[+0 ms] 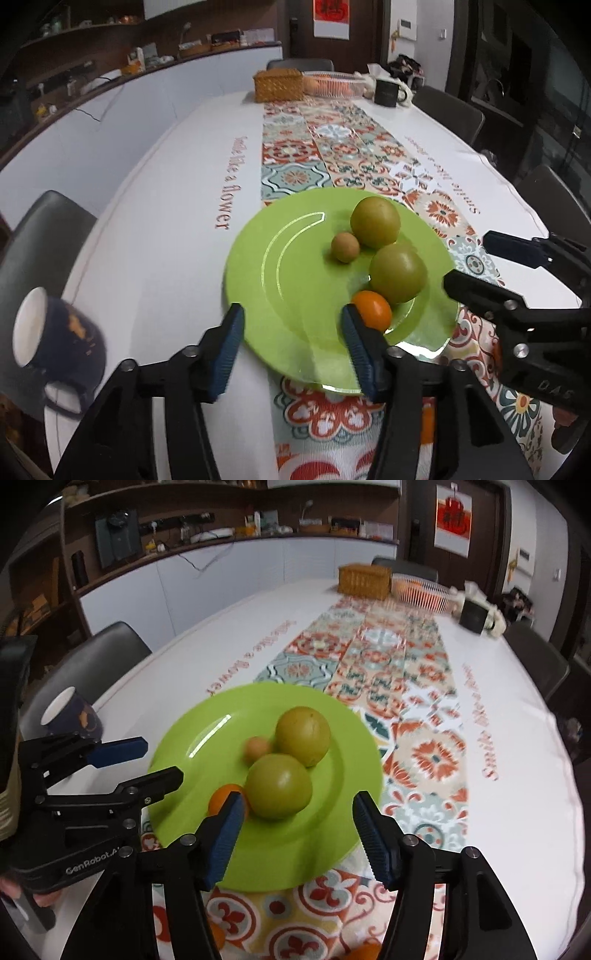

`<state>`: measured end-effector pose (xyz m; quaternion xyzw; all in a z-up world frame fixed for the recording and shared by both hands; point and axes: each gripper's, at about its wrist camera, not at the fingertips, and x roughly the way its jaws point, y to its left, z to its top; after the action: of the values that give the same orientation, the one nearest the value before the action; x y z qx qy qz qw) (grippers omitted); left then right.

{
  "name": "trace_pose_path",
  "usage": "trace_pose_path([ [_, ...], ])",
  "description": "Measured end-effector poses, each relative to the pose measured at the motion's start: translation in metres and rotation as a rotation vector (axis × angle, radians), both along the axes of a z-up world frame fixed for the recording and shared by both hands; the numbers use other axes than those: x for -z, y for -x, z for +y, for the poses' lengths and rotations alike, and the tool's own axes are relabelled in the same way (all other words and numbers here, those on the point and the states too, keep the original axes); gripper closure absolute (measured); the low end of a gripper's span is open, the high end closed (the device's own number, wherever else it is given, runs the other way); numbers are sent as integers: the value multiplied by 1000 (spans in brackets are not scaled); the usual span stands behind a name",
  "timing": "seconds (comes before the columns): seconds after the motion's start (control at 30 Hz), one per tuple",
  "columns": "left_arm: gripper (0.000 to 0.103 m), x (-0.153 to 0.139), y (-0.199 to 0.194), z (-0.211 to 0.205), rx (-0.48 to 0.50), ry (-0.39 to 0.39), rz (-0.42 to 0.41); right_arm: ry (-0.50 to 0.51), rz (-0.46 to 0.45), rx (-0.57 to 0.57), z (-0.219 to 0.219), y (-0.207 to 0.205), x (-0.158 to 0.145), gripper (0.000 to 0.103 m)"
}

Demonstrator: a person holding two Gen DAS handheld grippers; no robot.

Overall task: Organize fruits
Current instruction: 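Place the brown fruit and green pomelo onto the green plate with both tools, then withdraw both tools back toward the fruits on the runner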

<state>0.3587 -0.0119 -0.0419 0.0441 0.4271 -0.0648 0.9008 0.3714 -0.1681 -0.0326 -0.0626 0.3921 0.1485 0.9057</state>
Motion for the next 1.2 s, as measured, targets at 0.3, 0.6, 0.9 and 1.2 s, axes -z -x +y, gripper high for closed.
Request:
trace_pose_path([
  [0.3, 30, -43, 55, 3, -7, -13, -107, -12, -128, 11, -5, 55, -38, 33],
  [0.6, 20, -73, 112, 6, -16, -24, -175, -42, -202, 25, -10, 108, -68, 32],
  [0.9, 18, -78, 156, 6, -24, -43, -205, -44, -232, 46, -14, 151, -75, 32],
  [1.2, 17, -63, 187, 6, -16, -67, -183, -27, -191, 51, -18, 180, -60, 32],
])
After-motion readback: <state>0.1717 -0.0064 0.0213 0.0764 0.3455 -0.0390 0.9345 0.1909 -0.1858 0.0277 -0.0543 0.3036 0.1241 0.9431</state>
